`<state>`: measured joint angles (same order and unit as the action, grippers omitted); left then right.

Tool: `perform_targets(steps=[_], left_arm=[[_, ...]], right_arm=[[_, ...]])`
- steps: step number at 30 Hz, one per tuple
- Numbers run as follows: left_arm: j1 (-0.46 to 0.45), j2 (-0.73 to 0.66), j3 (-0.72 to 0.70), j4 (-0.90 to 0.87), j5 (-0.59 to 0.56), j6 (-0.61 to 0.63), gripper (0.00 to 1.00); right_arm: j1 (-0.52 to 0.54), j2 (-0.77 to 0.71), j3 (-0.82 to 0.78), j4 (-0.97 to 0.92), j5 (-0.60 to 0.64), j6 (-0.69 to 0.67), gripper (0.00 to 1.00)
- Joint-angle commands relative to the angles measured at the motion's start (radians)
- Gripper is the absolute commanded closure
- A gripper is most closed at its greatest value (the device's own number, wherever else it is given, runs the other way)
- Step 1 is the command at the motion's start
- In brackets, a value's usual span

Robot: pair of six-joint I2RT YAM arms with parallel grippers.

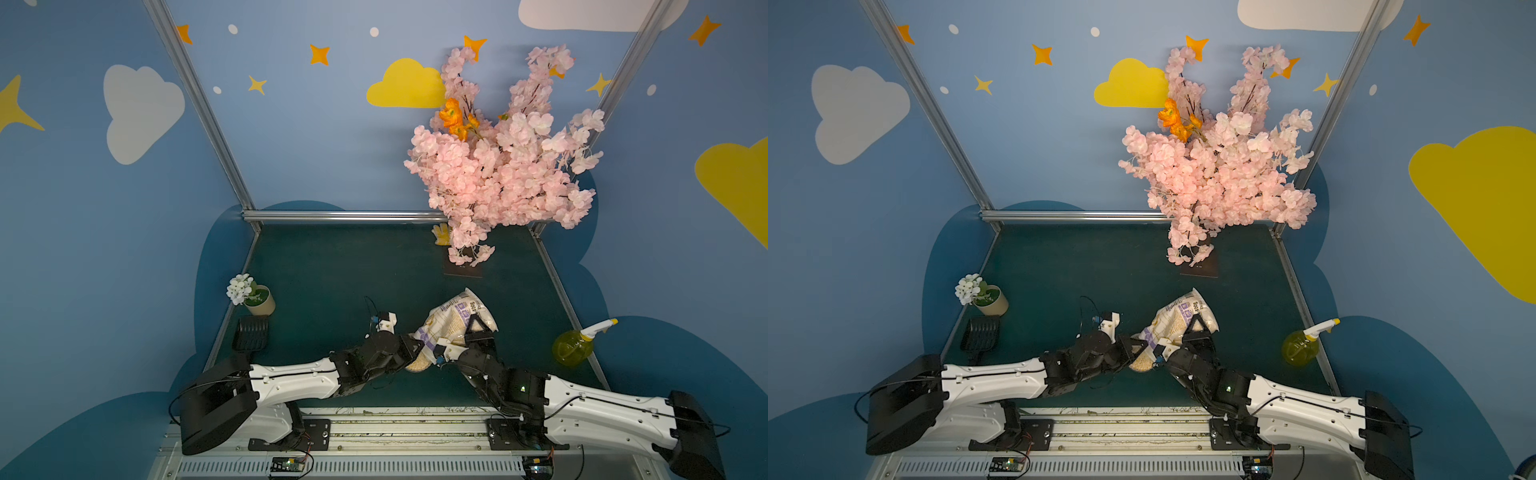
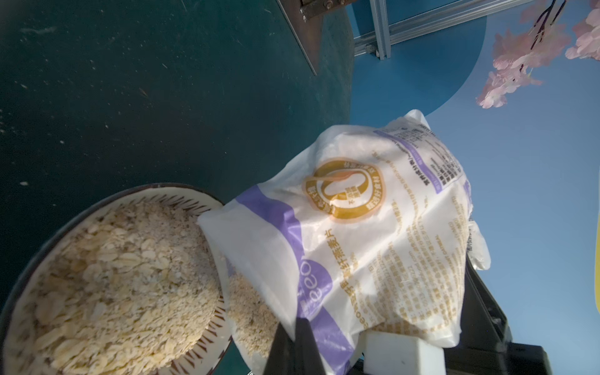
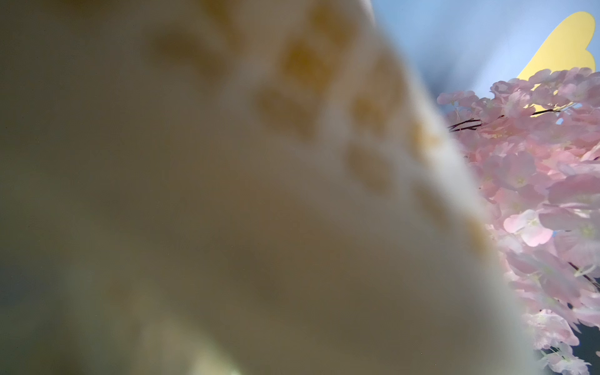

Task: Pour the oats into the breakfast bowl
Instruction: Pour the oats into the bowl.

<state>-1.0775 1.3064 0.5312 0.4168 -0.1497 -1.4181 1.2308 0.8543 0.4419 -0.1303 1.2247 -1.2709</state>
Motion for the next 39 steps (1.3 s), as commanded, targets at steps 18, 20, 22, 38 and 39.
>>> perform_targets(steps=[18,20,22,38,39], left_arm=[[0.01,-0.07,0.057,-0.129,-0.018,0.021,0.97],[0.01,-0.08,0.058,-0.137,-0.017,0.019,0.97],[0.011,-0.093,0.061,-0.154,-0.02,0.022,0.97],[0.02,-0.173,0.09,-0.244,-0.022,0.085,0.73],[0.023,-0.181,0.091,-0.247,-0.021,0.089,0.7]], right_arm=[[-0.017,-0.067,0.128,-0.212,0.022,0.394,1.0],[-0.018,-0.086,0.127,-0.214,0.014,0.413,1.0],[-0.018,-0.105,0.128,-0.216,0.01,0.433,1.0],[-0.017,-0.118,0.187,-0.277,-0.043,0.59,1.0],[-0.019,-0.119,0.189,-0.278,-0.046,0.598,1.0]])
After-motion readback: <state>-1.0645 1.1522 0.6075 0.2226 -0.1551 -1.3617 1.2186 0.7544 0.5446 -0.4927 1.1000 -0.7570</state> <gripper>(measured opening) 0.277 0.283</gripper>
